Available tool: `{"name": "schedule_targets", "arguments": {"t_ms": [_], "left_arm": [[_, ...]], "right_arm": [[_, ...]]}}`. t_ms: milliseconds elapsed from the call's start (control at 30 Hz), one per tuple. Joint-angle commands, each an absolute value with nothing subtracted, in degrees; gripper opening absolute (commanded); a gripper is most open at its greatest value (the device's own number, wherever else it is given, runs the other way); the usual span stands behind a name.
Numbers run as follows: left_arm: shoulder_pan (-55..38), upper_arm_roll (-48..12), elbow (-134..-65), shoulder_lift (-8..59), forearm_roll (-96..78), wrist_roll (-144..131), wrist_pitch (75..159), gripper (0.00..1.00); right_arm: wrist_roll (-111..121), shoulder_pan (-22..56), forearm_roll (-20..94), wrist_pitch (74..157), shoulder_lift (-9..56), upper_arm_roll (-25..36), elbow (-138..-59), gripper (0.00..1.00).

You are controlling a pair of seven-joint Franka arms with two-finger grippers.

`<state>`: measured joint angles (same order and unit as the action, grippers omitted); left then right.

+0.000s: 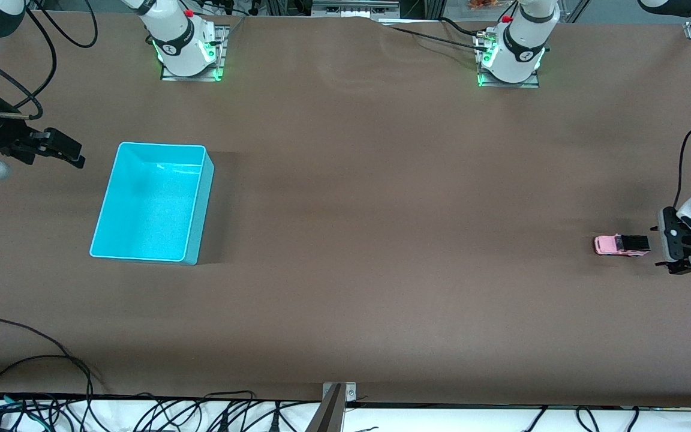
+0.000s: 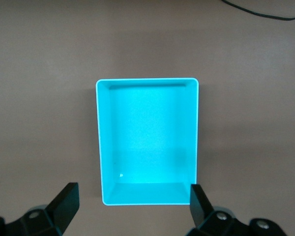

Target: Wind and store pink jeep toy

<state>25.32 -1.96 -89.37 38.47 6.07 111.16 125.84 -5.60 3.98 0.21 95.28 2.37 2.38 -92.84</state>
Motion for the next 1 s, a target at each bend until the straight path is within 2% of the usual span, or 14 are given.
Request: {"name": "schedule_targets", "arguments": {"t_ms": [0, 300, 700, 967], "left_arm": [[25.05, -3.07, -83.33, 37.18, 5.98, 108.11, 118.84, 1.0], [23.21, -3.52, -75.41, 36.13, 2.81, 98.98, 108.82, 1.0], [19.08, -3.96, -74.88, 31.91, -0.96, 83.24, 104.5, 1.0], [12.58, -3.96, -73.22, 29.8, -2.02, 72.53, 97.57, 1.0]], "right_arm": [[-4.83, 3.78, 0.0, 95.01, 2.72, 2.29, -91.76, 1.0], [-4.75, 3.78, 0.0, 95.01, 2.72, 2.29, -91.76, 1.0], [-4.75, 3.78, 0.0, 95.01, 2.72, 2.29, -91.76, 1.0], [-4.83, 3.78, 0.0, 95.01, 2.72, 2.29, -91.76, 1.0]]}}
